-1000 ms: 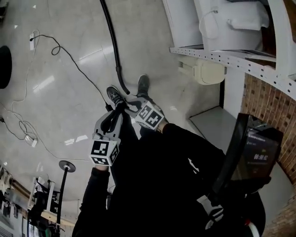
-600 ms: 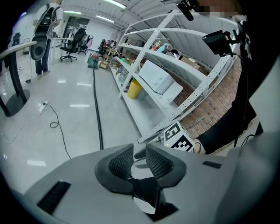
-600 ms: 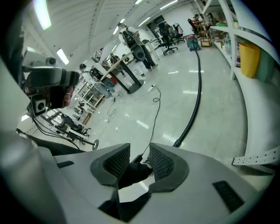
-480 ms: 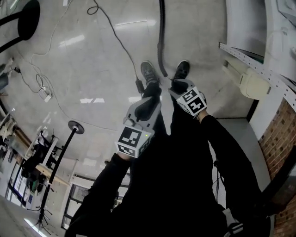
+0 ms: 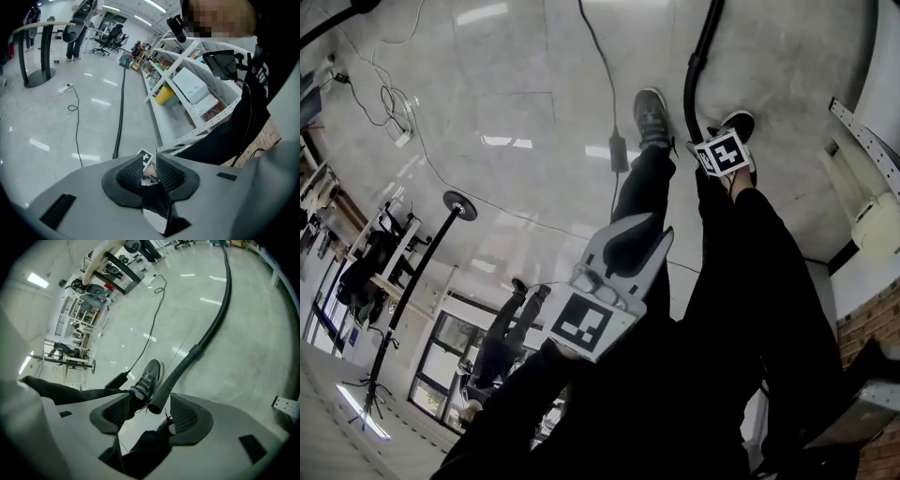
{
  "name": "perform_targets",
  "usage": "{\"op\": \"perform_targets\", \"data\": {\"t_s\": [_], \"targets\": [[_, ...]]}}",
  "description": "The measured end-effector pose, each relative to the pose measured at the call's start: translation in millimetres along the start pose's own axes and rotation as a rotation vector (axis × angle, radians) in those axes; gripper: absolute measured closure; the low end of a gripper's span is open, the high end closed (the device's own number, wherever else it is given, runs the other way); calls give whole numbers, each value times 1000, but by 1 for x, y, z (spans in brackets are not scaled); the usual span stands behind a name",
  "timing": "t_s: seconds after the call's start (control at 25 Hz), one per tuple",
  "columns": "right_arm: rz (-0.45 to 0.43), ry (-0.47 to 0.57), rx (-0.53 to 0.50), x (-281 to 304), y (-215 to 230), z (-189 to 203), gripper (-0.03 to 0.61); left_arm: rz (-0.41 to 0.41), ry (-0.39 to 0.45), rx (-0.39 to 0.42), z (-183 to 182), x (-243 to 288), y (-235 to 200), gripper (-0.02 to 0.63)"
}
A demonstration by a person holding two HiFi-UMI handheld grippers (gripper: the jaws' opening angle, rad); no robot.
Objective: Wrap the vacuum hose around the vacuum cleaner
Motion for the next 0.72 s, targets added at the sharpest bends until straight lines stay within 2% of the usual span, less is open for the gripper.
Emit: {"op": "perform_targets", "data": {"t_s": [0.24, 0.32, 0.36, 0.4, 0.48, 0.6, 0.72], "targets": [[13, -77, 287, 65, 23, 3, 255, -8, 19, -100, 1, 6, -29, 534], [5, -121, 325, 75, 27, 5, 258, -8, 5, -120, 3, 11, -33, 534], [3, -148, 325, 76, 29, 5, 300, -12, -4, -121, 5, 15, -34, 534], [-3, -164, 323, 74, 31, 5, 388, -18, -10, -120, 7, 18, -35, 534], [-54, -145, 331, 61, 32, 3, 394, -25, -15, -111, 7, 22, -32, 534], [-215, -61, 357, 16, 33, -3, 397, -11, -15, -46, -8, 21, -16, 534], [-361, -27, 364, -56, 35, -14, 399, -7, -23, 130, -31, 19, 5, 534]]}}
Point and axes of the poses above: the fingertips, and each gripper's own axes: x forward along the fingers, y to its right, z out of its underside, the point moved 10 cm from there along -x, backward along the fingers, and after that the axes turned 15 degrees about -x, right-handed, at the moved point
